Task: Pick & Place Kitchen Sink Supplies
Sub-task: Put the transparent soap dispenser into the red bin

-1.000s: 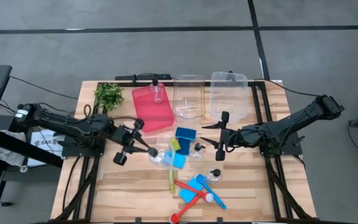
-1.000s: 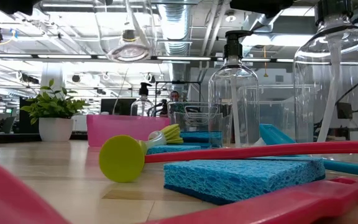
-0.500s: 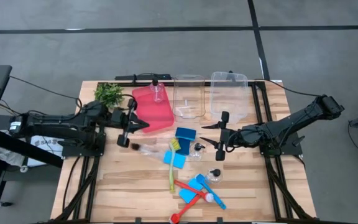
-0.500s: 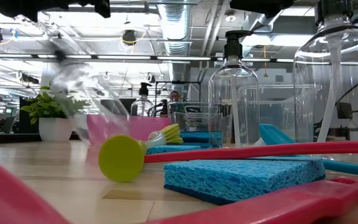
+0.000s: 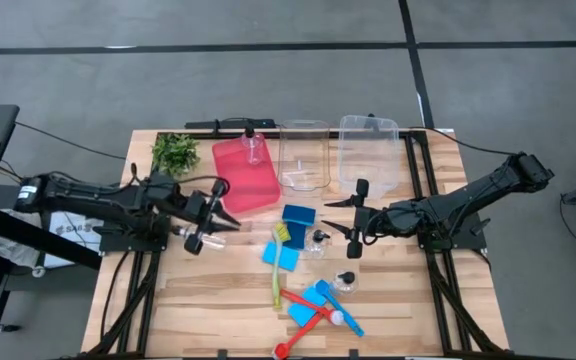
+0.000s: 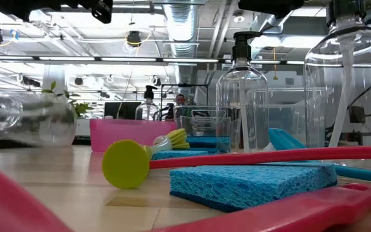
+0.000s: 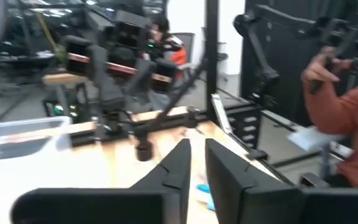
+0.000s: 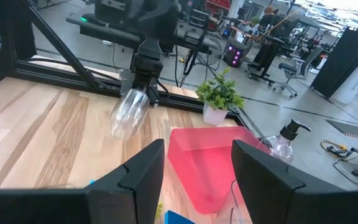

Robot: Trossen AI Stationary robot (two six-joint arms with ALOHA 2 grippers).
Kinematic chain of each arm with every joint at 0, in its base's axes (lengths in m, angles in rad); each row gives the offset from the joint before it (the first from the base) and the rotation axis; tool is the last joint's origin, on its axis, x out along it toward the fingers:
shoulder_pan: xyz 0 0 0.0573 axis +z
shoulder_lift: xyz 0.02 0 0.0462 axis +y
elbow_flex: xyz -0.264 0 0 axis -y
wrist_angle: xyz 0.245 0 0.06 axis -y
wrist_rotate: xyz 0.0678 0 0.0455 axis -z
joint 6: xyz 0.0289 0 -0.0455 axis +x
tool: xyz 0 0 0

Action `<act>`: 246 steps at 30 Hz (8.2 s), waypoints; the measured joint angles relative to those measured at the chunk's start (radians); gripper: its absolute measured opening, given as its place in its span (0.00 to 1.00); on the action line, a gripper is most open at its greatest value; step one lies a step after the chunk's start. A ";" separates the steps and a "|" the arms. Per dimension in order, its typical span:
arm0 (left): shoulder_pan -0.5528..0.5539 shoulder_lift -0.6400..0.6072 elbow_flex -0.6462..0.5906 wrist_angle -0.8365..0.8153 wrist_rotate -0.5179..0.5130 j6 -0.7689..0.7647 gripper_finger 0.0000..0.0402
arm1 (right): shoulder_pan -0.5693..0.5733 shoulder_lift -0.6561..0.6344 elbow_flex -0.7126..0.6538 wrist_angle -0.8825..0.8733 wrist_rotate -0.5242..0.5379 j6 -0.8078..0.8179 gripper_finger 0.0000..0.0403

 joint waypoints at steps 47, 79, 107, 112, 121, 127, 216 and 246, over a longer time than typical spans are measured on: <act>-0.457 0.005 0.232 -1.499 -0.322 -0.946 0.32 | 0.000 0.000 0.000 0.000 0.000 0.035 0.45; -0.456 0.462 0.166 -1.443 -0.339 -0.814 0.45 | 0.000 0.000 0.000 0.003 -0.001 0.035 0.45; -0.457 0.469 0.166 -1.408 -0.429 -0.876 0.57 | 0.000 0.000 0.000 0.003 -0.001 0.035 0.45; -0.457 0.496 0.166 -1.404 -0.407 -0.897 0.56 | 0.000 0.000 0.000 0.003 -0.001 0.035 0.45; -0.457 0.620 0.166 -1.392 -0.405 -0.894 0.58 | 0.000 0.000 0.000 0.003 -0.003 0.035 0.45; -0.457 0.663 0.166 -1.322 -0.405 -0.894 0.56 | 0.000 0.000 0.000 0.003 -0.003 0.035 0.45; -0.019 -0.104 0.179 -0.801 -0.902 -0.631 0.34 | 0.000 0.000 0.000 0.004 -0.003 0.034 0.45; 0.457 0.261 0.488 -1.220 -0.624 -0.444 0.36 | 0.000 0.000 0.000 0.004 -0.003 0.034 0.45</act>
